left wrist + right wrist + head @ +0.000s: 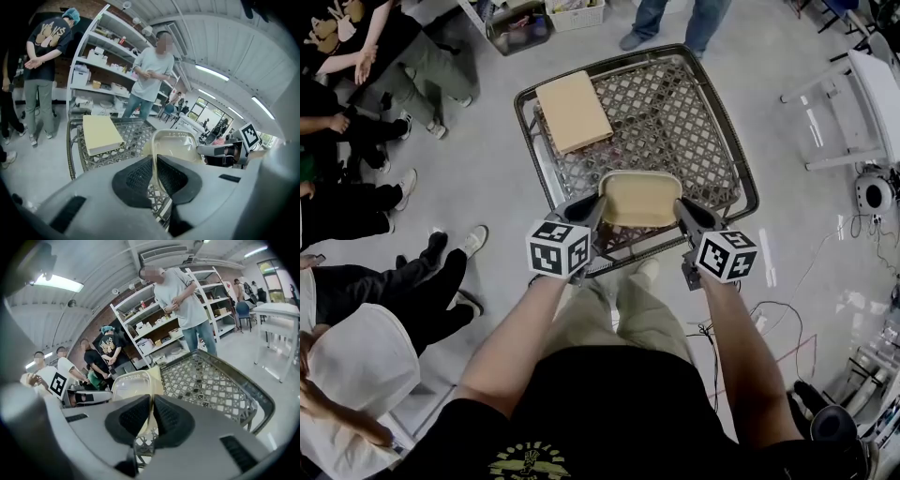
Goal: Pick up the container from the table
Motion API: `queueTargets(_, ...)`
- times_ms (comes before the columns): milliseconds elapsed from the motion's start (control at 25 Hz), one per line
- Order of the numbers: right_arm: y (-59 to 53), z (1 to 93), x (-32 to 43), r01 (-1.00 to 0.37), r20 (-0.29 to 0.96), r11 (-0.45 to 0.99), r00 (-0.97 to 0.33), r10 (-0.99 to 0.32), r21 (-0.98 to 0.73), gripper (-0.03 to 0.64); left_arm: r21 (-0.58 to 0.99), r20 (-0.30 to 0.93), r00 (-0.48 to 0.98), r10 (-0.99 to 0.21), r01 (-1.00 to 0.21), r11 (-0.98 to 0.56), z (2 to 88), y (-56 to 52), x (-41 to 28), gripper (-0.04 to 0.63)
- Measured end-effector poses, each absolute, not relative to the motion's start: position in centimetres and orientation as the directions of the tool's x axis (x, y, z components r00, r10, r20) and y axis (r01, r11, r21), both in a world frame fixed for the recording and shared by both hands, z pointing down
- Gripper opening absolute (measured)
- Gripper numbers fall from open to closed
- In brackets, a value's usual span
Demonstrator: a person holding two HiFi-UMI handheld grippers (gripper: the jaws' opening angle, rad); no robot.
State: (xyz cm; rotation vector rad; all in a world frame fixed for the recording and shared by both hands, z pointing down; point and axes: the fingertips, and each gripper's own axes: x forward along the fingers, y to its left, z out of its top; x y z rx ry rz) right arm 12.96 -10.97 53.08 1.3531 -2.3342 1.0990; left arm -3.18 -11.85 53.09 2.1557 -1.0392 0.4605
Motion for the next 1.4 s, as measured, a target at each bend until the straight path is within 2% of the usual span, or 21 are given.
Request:
queueTargets(1080, -10.6, 36.6, 12.3, -0.809, 0.298, 0.468, -0.573, -0.764, -0.356, 0.031, 0.323, 0.348, 0.645, -0.680, -0.763, -0.559, 37.3, -12.9, -3.6, 0.031)
queueTargets(1400, -10.4, 32.6, 12.1, -0.809, 0.233, 0.494, -0.572, -0.786, -0.319, 0.031, 0.238, 0.278, 0.639, -0.717, -0.769, -0.593, 32.9, -12.8, -3.7, 0.031)
